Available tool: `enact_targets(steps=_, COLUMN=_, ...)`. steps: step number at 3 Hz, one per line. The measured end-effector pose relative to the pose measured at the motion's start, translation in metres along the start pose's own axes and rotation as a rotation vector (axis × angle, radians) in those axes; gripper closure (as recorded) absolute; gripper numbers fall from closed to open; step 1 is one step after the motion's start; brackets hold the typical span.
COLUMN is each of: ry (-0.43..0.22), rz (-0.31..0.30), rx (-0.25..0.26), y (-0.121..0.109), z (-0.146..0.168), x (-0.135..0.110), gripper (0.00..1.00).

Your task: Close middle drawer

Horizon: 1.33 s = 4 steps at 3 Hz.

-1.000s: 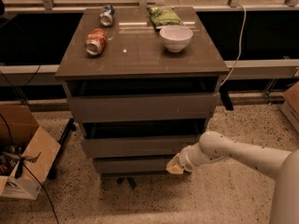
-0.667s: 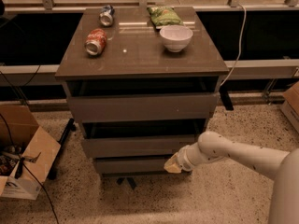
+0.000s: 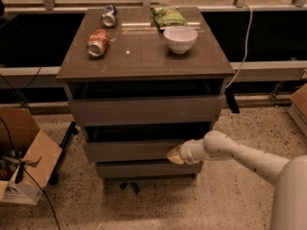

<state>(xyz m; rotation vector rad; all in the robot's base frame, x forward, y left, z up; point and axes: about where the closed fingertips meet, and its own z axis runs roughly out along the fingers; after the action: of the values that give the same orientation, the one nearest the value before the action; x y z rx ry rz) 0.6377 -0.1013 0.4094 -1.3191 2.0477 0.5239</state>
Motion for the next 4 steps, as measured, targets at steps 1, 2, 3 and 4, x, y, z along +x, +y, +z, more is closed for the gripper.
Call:
enact_targets(steps=1, ry=-0.052, rz=0.0, rx=0.068, y=-0.0324, z=0.0016, x=-0.0066, gripper=0.84)
enact_targets(steps=2, ry=-0.052, rz=-0.001, rx=0.065, y=-0.032, z=0.0029, x=-0.0075, gripper=0.61)
enact_targets(steps=3, ry=-0.052, rz=-0.002, rx=0.062, y=-0.0307, z=0.005, x=-0.0079, gripper=0.38)
enact_targets(steps=4, ry=-0.053, rz=-0.002, rx=0.057, y=-0.029, z=0.0073, x=-0.0084, gripper=0.15)
